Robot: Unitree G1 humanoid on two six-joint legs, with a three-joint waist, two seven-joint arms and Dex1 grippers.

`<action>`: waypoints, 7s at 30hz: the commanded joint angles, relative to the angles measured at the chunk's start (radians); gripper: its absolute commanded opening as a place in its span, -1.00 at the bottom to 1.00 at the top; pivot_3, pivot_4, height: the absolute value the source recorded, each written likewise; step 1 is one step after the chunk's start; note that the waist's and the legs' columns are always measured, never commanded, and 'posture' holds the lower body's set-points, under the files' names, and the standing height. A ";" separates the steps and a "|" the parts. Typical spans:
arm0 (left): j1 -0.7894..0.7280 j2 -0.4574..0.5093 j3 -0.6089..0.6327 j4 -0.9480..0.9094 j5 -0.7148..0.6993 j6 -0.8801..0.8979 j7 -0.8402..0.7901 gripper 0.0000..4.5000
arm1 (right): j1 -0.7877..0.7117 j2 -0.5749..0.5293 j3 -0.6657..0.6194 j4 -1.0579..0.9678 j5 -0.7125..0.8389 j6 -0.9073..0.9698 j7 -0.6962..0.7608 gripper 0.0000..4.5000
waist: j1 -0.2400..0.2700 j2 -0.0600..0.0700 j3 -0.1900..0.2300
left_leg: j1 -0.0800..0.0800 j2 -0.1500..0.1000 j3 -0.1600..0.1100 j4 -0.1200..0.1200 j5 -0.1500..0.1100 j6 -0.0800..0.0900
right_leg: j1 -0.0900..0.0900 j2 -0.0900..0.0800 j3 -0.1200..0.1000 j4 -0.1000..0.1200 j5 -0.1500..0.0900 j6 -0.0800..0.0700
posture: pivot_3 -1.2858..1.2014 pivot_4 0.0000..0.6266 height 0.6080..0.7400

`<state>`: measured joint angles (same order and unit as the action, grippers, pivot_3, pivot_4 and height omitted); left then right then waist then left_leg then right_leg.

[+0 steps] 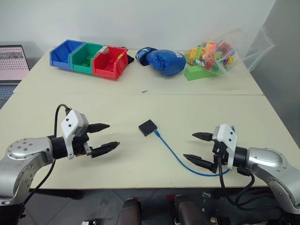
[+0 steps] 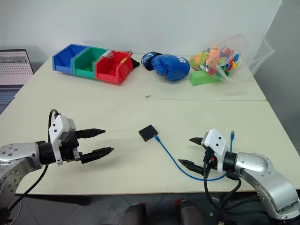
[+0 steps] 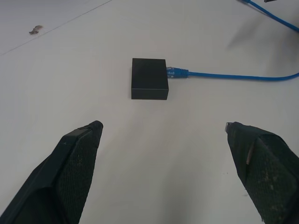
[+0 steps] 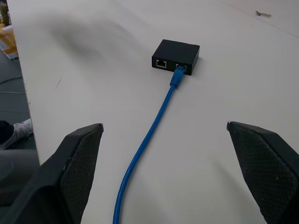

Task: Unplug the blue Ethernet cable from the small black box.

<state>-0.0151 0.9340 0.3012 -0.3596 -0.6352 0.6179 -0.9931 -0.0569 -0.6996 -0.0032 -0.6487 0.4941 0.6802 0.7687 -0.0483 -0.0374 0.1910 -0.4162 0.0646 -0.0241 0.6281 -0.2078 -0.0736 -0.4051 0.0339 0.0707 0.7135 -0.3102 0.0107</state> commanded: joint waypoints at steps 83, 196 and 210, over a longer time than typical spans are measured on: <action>-0.283 -0.239 -0.119 0.156 -0.291 0.328 -0.025 0.19 | -0.542 0.165 0.410 0.545 -0.648 -1.041 0.044 -0.94 | -0.002 -0.001 0.000 | -0.001 0.000 -0.001 0.001 0.000 0.000 | 0.000 0.000 -0.002 0.002 0.003 -0.004 | 0.03 -0.52 1.00; -0.172 -0.104 -0.137 0.175 -0.136 0.106 -0.237 -0.65 | -0.460 0.178 0.176 0.373 0.071 0.118 -0.006 -0.99 | -0.011 0.000 0.000 | -0.001 0.000 -0.001 0.000 0.000 0.000 | -0.001 0.001 -0.002 0.000 0.000 0.000 | 0.03 -0.52 1.00; -0.229 -0.188 -0.124 0.204 -0.038 0.015 -0.036 -0.65 | -0.835 0.366 0.093 1.195 -0.357 -0.211 -0.521 -0.99 | -0.006 0.001 0.001 | -0.002 0.000 0.001 0.000 0.000 0.000 | -0.002 0.000 0.000 0.000 0.002 -0.003 | 0.03 -0.52 1.00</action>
<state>-0.2142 0.7590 0.1634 -0.1532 -0.6954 0.6733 -1.0648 -0.8409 -0.3520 0.1282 0.4285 0.1675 0.5316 0.2971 -0.0539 -0.0367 0.1917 -0.4179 0.0641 -0.0229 0.6277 -0.2079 -0.0735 -0.4069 0.0341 0.0710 0.7133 -0.3077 0.0070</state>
